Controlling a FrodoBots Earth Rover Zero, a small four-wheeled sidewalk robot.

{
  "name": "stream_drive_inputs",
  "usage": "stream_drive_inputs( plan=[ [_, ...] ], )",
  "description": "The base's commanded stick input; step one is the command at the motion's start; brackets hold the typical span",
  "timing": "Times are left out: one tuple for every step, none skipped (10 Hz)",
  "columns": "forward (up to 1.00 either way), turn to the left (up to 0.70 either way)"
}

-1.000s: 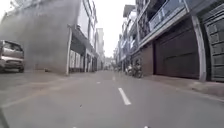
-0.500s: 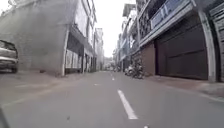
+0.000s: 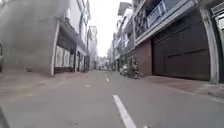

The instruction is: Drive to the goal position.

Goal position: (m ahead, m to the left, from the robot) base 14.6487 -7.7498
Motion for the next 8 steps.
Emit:
stream_drive_inputs(
  plan=[
    [1.0, -0.34],
    [1.0, -0.26],
    [1.0, -0.14],
    [1.0, -0.03],
    [1.0, 0.06],
    [1.0, 0.06],
    [1.0, 0.06],
    [1.0, 0.06]
  ],
)
